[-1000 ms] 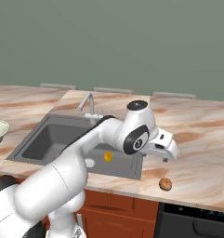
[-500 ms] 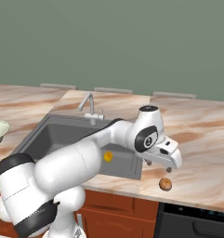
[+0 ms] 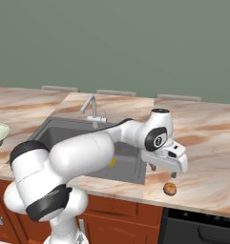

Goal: There is a mixed pile of frozen fruits and vegetables on the counter. Locate all the frozen vegetables and place the items in a bowl on the counter. Take all the frozen fruits and defrost them in a running sink.

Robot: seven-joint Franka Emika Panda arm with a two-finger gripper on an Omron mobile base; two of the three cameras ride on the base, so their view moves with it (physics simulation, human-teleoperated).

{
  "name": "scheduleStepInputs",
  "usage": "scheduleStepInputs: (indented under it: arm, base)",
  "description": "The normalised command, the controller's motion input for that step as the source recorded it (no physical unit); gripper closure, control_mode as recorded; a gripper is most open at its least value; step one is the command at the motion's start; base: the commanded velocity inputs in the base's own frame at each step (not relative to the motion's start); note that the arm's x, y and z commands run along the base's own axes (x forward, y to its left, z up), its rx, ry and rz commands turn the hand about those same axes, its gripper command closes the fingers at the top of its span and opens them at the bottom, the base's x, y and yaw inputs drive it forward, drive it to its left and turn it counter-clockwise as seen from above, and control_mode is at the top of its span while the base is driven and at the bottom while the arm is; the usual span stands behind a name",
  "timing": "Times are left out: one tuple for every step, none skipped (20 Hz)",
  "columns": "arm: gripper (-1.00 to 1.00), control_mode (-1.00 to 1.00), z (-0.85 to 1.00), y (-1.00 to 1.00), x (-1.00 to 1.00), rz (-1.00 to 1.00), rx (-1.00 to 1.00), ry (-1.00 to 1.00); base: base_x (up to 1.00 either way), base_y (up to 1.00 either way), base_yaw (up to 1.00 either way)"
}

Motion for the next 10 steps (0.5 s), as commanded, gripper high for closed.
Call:
scheduleStepInputs:
  arm:
    - [-1.0, -1.0, -0.23, -0.08, 0.03, 0.0, 0.01, 0.0]
    - [-1.0, -1.0, -0.31, -0.11, 0.0, 0.0, 0.03, 0.01]
    - [-1.0, -1.0, -0.43, -0.04, 0.0, 0.0, 0.04, 0.02]
    - [-1.0, -1.0, -0.51, -0.01, 0.0, 0.0, 0.07, 0.02]
    - [-1.0, -1.0, -0.48, 0.0, 0.0, 0.0, 0.09, 0.0]
    - [-1.0, -1.0, -0.45, 0.0, 0.0, 0.0, 0.09, 0.0]
    - [-1.0, -1.0, -0.43, 0.0, 0.0, 0.0, 0.07, 0.0]
    - [-1.0, -1.0, -0.41, 0.0, 0.0, -0.01, 0.06, 0.0]
    - [-1.0, -1.0, -0.4, -0.03, 0.04, -0.03, 0.03, 0.0]
    - [-1.0, -1.0, -0.34, -0.05, 0.19, -0.04, 0.0, 0.0]
  base:
    - [0.0, 0.0, 0.0]
    - [0.0, 0.0, 0.0]
    - [0.0, 0.0, 0.0]
    - [0.0, 0.0, 0.0]
    - [0.0, 0.0, 0.0]
    - [0.0, 0.0, 0.0]
    - [0.0, 0.0, 0.0]
    - [0.0, 0.0, 0.0]
    - [0.0, 0.0, 0.0]
    - [0.0, 0.0, 0.0]
